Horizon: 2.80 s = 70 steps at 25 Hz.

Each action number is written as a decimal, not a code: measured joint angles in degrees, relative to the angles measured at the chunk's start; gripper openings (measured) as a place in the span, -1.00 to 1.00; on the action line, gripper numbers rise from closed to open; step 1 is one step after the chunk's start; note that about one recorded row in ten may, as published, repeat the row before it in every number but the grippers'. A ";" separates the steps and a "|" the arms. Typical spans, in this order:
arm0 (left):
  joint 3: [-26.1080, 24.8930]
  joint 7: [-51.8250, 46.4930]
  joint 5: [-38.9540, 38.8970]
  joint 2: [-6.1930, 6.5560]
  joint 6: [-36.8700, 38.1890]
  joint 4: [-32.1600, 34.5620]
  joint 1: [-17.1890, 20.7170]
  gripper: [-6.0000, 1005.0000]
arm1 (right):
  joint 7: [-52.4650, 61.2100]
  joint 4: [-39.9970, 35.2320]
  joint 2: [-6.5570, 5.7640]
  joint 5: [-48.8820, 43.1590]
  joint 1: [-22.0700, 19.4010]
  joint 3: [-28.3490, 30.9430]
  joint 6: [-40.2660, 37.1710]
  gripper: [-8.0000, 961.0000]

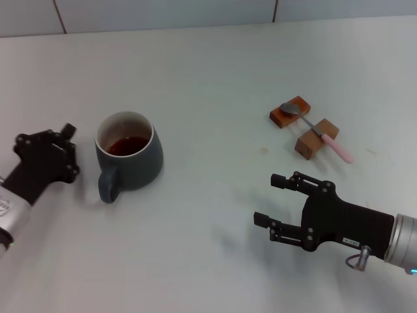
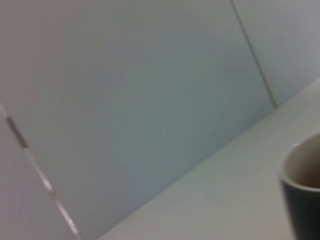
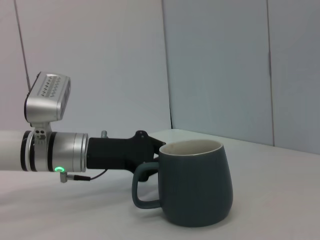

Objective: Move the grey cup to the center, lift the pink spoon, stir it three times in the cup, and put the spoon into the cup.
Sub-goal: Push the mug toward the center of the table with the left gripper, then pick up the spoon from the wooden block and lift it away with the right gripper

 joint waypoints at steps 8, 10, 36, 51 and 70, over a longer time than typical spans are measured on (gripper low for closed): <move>4.11 -0.13 -0.38 -0.23 -6.30 -7.04 1.80 -0.94 | 0.00 0.10 0.00 0.00 0.09 0.00 0.08 0.61; 4.69 -0.40 -0.39 -0.23 -8.13 -8.99 2.11 -0.94 | 0.00 0.10 0.00 0.00 0.10 0.00 0.09 0.61; 14.87 -9.95 -0.53 -0.32 -27.01 -27.05 -2.74 -0.91 | 0.00 -0.26 -0.18 -0.01 -0.32 -0.07 -0.23 0.62; 6.40 -27.91 -0.42 1.75 0.14 -13.32 -0.07 -0.90 | 0.00 -0.43 -0.27 -0.06 -0.93 0.06 -0.09 0.62; 26.49 -38.80 0.10 3.41 38.40 9.75 0.07 -0.88 | -0.09 -0.83 -0.24 0.17 -3.22 4.40 -0.19 0.61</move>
